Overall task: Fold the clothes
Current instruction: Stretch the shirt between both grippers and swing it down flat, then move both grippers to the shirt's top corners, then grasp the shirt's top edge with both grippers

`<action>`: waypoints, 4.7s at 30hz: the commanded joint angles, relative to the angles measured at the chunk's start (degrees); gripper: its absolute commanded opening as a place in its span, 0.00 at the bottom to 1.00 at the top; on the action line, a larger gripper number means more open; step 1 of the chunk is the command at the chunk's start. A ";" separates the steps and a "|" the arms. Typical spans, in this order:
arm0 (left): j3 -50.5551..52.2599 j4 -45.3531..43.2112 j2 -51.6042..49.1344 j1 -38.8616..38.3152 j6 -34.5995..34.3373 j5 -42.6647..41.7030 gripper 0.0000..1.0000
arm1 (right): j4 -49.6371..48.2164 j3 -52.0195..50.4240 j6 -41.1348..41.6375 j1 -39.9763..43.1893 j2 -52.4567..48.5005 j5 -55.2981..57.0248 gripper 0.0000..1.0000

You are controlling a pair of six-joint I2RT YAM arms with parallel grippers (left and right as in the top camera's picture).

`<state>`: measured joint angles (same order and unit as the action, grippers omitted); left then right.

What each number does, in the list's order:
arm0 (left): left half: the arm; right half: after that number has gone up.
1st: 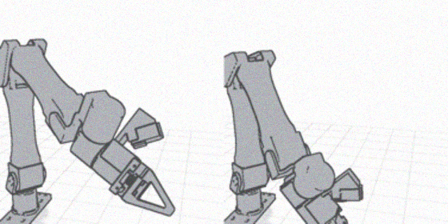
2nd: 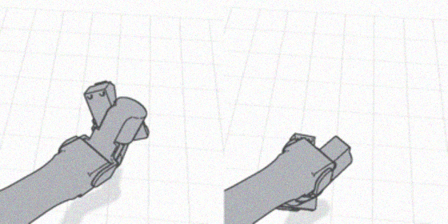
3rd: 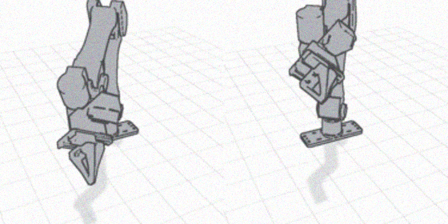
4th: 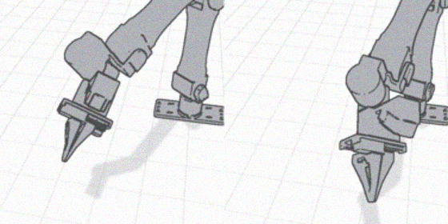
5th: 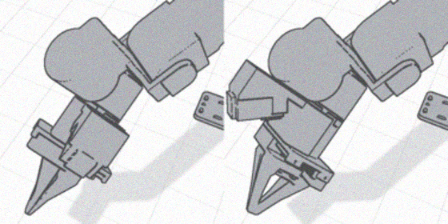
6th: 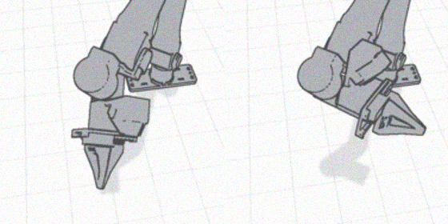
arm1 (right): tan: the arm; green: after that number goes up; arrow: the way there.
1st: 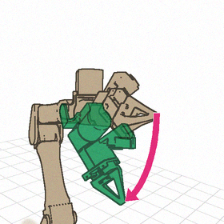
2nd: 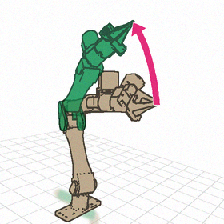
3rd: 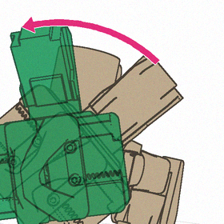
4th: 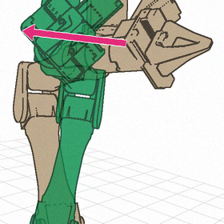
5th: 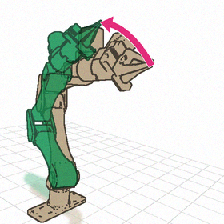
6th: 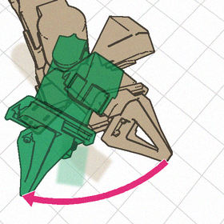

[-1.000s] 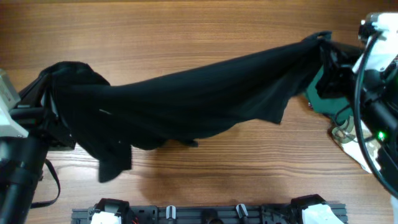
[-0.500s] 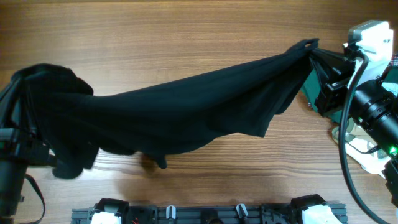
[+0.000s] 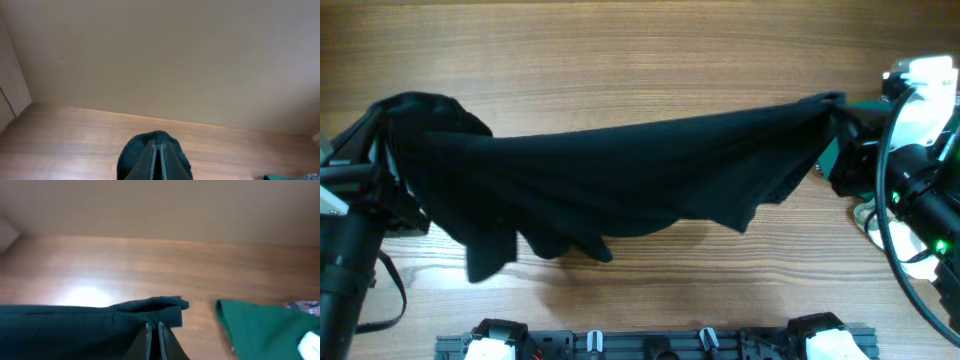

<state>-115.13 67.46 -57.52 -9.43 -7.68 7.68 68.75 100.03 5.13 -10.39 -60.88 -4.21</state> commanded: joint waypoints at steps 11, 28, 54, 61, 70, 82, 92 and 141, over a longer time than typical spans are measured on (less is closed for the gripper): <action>-0.76 -11.56 -36.26 1.95 2.97 2.05 0.20 | -7.30 1.11 2.34 0.15 -28.50 8.22 0.08; -0.76 5.42 -36.22 6.29 -0.96 -6.14 0.86 | 0.66 1.11 1.22 1.31 -35.93 -0.15 0.77; 31.67 -18.93 -47.28 5.90 -3.28 -14.29 0.08 | -41.99 -21.38 8.24 -0.39 -51.45 -13.70 0.28; 31.67 -14.95 -47.28 5.90 -3.26 -14.29 0.09 | -50.31 -21.33 4.55 2.62 -59.49 -13.66 0.52; 31.67 -14.25 -47.28 5.90 -3.28 -14.29 0.10 | -48.94 -21.35 1.75 9.40 -59.67 -23.26 0.52; 31.67 -14.25 -47.28 5.90 -3.28 -14.29 0.11 | -43.06 -21.40 -3.65 8.33 -59.67 -23.30 0.44; 31.67 -15.65 -47.28 5.92 -3.10 -14.27 0.59 | -45.59 -21.40 -11.26 8.33 -59.67 -35.95 0.44; 31.67 -14.45 -47.28 5.90 -3.28 -14.32 0.68 | -52.81 -20.13 -24.68 -2.51 -59.67 -1.40 0.61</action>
<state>-83.44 52.95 -104.71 -3.38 -11.05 -5.93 15.33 78.87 -1.10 -13.04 -120.22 -0.56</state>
